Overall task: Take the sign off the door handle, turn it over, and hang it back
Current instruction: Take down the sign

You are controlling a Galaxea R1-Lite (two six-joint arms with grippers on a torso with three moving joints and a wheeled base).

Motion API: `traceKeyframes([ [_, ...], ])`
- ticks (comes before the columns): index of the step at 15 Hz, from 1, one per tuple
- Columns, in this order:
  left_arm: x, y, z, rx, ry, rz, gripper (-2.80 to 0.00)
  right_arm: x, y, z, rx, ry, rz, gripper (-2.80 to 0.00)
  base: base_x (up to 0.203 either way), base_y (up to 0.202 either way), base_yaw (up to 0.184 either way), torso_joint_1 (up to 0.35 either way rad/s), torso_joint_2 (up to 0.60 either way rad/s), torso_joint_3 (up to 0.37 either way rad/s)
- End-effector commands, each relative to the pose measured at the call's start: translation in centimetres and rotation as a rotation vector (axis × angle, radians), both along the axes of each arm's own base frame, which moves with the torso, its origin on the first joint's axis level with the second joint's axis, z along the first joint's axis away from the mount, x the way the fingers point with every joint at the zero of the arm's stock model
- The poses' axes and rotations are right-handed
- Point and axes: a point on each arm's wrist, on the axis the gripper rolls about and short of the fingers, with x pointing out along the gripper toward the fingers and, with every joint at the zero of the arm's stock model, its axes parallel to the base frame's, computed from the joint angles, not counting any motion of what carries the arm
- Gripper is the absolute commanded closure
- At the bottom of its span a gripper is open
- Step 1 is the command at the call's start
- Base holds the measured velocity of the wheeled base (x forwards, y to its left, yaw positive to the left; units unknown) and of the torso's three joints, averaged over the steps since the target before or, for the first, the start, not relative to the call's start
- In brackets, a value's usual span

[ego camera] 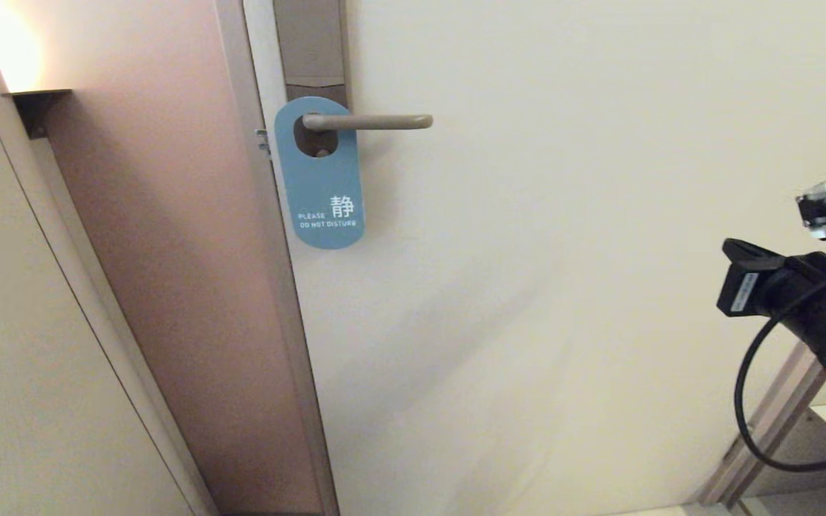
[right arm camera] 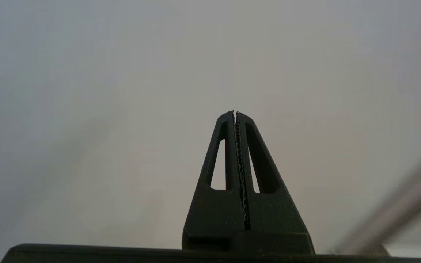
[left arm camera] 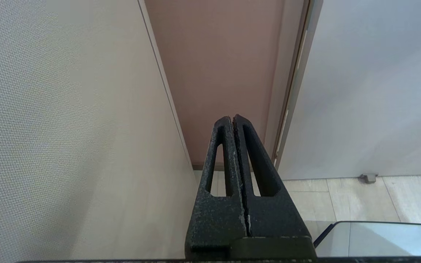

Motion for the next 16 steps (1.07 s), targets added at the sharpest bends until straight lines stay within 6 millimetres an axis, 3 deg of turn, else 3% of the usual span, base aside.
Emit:
traceKeyframes([
  [1,0.0,0.0,0.0,0.000,0.002,0.000,0.00,-1.8,-1.3,0.3,0.002,-0.028,-0.047,0.00,0.000,0.000,0.000,0.000,0.00,0.000],
  [4,0.0,0.0,0.0,0.000,0.002,0.000,0.00,-3.7,-2.6,-0.6,-0.003,-0.013,-0.102,0.00,0.000,0.000,0.000,0.000,0.00,0.000],
  [10,0.0,0.0,0.0,0.000,0.002,0.000,0.00,-7.5,-3.0,-3.3,-0.009,0.043,-0.105,0.00,0.000,0.000,0.000,0.000,0.00,0.000],
  [14,0.0,0.0,0.0,0.000,0.002,0.000,0.00,-7.5,-2.9,-3.6,-0.007,0.057,-0.088,0.00,0.000,0.000,0.000,0.000,0.00,0.000],
  [16,0.0,0.0,0.0,0.000,0.001,0.000,0.00,-7.5,-2.7,-3.8,-0.002,0.064,-0.001,0.00,0.000,0.000,0.000,0.000,0.00,0.000],
])
